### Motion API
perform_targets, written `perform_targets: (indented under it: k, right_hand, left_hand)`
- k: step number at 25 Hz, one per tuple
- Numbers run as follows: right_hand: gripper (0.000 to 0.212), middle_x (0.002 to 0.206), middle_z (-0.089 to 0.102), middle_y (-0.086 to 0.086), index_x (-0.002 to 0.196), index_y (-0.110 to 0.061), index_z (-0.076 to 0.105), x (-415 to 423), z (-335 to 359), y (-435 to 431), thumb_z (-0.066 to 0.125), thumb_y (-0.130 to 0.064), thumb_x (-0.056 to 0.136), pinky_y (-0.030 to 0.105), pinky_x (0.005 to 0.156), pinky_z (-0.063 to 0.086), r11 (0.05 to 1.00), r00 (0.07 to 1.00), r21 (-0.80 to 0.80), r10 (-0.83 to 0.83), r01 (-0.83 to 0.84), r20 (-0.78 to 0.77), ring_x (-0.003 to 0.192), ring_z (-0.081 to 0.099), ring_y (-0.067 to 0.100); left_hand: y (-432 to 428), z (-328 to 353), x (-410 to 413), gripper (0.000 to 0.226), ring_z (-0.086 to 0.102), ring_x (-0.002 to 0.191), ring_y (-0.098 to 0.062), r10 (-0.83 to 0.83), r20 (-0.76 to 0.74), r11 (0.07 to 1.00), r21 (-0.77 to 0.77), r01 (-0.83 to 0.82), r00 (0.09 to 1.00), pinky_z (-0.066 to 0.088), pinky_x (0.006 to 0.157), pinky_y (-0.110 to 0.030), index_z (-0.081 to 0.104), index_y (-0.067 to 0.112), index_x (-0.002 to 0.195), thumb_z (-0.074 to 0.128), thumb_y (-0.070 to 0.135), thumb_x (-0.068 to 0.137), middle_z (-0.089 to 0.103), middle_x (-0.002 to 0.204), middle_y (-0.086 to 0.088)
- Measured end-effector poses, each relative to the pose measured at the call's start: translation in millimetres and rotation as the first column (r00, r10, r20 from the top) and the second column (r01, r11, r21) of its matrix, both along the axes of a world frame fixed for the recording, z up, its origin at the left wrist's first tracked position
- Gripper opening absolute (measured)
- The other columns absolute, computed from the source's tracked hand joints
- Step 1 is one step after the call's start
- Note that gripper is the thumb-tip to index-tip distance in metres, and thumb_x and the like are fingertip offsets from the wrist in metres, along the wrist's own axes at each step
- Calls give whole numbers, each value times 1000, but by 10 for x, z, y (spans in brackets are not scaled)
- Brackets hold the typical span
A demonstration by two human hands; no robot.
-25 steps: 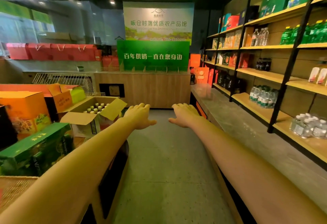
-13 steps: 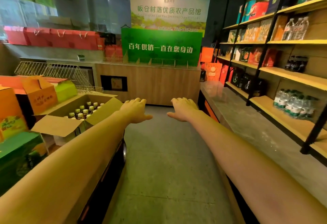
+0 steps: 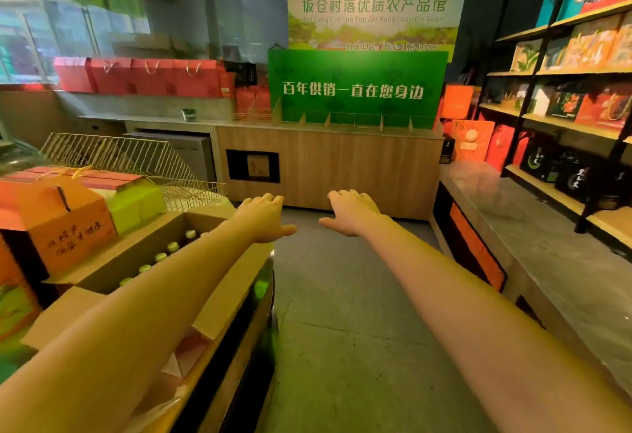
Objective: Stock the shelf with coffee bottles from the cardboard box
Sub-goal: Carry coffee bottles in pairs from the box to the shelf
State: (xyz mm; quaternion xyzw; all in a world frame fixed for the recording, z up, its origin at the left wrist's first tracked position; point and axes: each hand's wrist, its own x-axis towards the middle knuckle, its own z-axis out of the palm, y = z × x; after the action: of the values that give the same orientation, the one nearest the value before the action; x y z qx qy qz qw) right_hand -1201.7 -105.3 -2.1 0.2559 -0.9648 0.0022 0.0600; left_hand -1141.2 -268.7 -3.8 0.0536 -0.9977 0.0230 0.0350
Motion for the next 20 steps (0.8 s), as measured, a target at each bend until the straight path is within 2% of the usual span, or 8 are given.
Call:
perform_targets:
  k: [5, 9, 13, 16, 20]
  right_hand:
    - [61, 140, 47, 12, 138, -10, 39, -985, -178, -984, 50, -47, 91, 44, 105, 36, 979, 979, 0, 205, -205, -3, 129, 44, 30]
    - [58, 137, 50, 12, 134, -10, 43, -1656, -345, -1925, 52, -47, 90, 45, 105, 37, 910, 910, 9, 414, -414, -1, 127, 46, 30]
    - [59, 137, 50, 13, 133, -10, 43, -2051, -574, -2785, 53, -48, 89, 44, 103, 40, 789, 790, 45, 611, -613, 37, 126, 46, 31]
    - [61, 137, 49, 13, 133, -9, 42, -2083, -844, -3288, 52, -50, 89, 44, 103, 39, 678, 682, 77, 728, -731, 71, 126, 46, 31]
    - [64, 141, 45, 13, 139, -8, 35, -1992, -1260, -3799, 51, -47, 91, 46, 107, 35, 536, 543, 86, 823, -840, 168, 130, 41, 32]
  left_hand:
    - [-895, -170, -633, 77, 36, 134, -30, 216, -35, 975, 51, -214, 976, 29, 109, -44, 27, 13, 144, 50, 58, 85, 34, 149, -11]
    - [-1612, -354, -994, 76, 31, 138, -29, 448, -37, 894, 55, -445, 894, 22, 114, -46, 24, 14, 146, 50, 54, 87, 31, 151, -11]
    - [-2097, -546, -1080, 73, 37, 134, -32, 628, 0, 775, 78, -627, 778, 27, 113, -46, 27, 14, 145, 50, 54, 87, 38, 146, -14]
    - [-2330, -823, -1006, 75, 39, 132, -32, 723, 51, 687, 51, -725, 689, 30, 112, -44, 27, 11, 144, 48, 56, 87, 39, 145, -14]
    - [-2537, -1227, -841, 73, 42, 129, -31, 817, 75, 562, 118, -819, 571, 34, 106, -42, 31, 10, 142, 51, 54, 87, 43, 142, -13]
